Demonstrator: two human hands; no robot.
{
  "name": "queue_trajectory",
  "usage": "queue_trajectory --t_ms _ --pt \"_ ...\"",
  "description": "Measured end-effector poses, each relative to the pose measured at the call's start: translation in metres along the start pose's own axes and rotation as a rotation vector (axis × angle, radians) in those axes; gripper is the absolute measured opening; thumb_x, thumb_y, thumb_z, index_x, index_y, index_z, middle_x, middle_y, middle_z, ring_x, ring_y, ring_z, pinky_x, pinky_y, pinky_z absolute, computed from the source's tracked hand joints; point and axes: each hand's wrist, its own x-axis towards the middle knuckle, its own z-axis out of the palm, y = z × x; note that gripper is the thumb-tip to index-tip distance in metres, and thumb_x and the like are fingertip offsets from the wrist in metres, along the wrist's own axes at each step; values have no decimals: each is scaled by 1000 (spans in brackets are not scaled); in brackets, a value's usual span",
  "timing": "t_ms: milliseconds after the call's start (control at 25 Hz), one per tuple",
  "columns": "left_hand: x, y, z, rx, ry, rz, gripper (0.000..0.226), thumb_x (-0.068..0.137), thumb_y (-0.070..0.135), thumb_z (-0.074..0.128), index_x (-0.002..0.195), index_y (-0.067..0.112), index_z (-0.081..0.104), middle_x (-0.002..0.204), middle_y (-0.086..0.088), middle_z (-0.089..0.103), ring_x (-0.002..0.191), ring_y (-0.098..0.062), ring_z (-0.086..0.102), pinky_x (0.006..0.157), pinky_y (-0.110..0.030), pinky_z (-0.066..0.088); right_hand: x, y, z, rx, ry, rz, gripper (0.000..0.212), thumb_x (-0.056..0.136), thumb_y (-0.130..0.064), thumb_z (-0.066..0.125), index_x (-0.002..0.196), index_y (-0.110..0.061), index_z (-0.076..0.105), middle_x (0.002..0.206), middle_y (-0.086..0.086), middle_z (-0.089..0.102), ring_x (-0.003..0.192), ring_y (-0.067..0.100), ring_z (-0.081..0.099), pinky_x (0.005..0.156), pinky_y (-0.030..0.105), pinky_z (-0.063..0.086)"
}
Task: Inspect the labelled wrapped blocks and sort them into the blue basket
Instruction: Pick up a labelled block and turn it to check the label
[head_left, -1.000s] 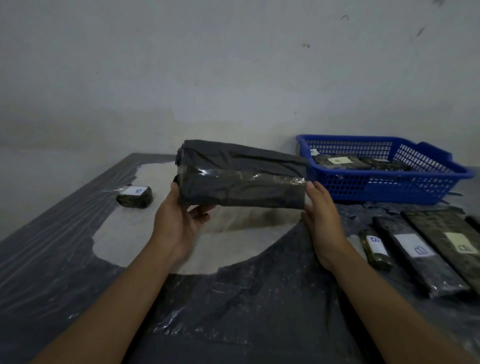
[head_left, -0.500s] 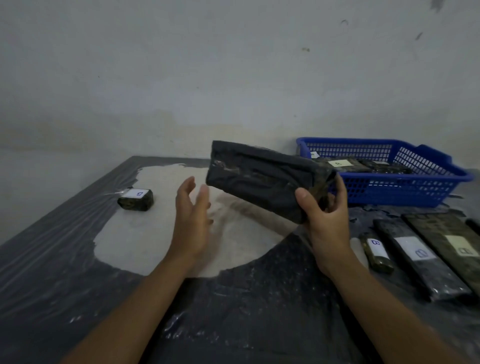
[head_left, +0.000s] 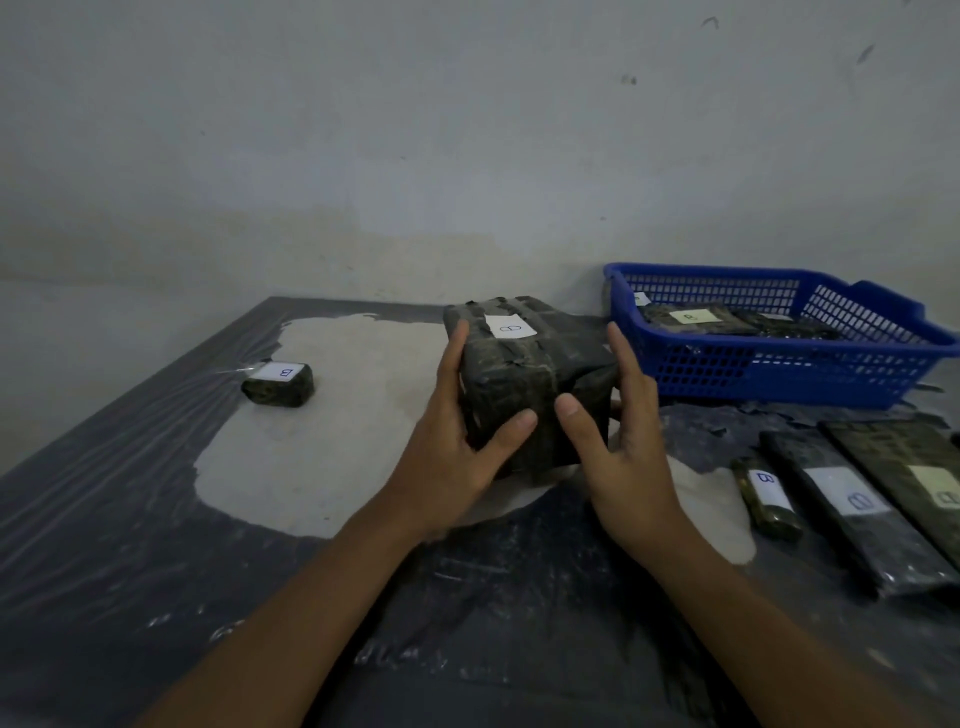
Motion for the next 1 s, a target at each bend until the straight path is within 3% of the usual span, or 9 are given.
queue_trajectory --t_ms 120,240,360,520,640,720,880,1000 --pt "0 0 -2 42 60 37 81 86 52 71 151 45 25 148 21 44 129 9 51 97 -12 48 0 -1 1 49 -5 -39 59 94 -48 62 148 -51 38 135 -22 42 120 -14 50 90 4 47" --pt "0 0 -2 41 57 30 72 88 45 70 149 39 31 141 24 48 123 7 57 95 -16 53 2 2 1 -10 12 -70 48 96 -41 66 135 -59 44 140 -9 48 123 -3 54 90 9 50" --pt "1 -3 -6 67 21 17 81 86 44 69 153 40 25 142 28 46 126 7 55 100 -22 54 2 4 0 -17 5 -68 51 94 -33 69 134 -54 47 141 -3 50 123 0 55 89 7 49" --pt "-1 -4 -11 80 -40 -8 106 77 40 82 156 52 11 143 41 35 138 2 46 104 -20 50 1 3 -3 5 -19 -47 72 78 -42 79 142 -48 47 142 -14 45 122 -1 56 92 11 52" --pt "0 -4 -10 80 -29 -12 104 82 31 80 158 47 12 145 37 37 139 1 46 102 -16 49 1 4 -1 -11 1 -28 74 76 -41 83 141 -49 47 141 -10 45 123 8 58 94 20 57" --pt "1 -5 -9 72 -16 -8 106 82 31 78 161 42 8 152 28 37 140 5 42 103 -17 48 1 3 -4 -23 -35 -6 83 74 -44 84 146 -50 42 140 -15 42 124 2 55 95 18 55" --pt "2 -9 -17 63 -60 -15 117 80 29 82 160 47 -2 161 22 31 142 4 41 107 -25 50 3 4 -8 -123 -133 -19 95 84 -21 85 157 -43 28 139 -10 38 118 -28 41 92 -3 38" --pt "2 -10 -21 79 -76 -27 117 80 27 82 157 55 -1 161 23 31 142 2 41 108 -28 50 3 4 -8 -128 -162 -10 98 86 -18 83 158 -47 24 135 -23 35 117 -29 40 97 0 39"
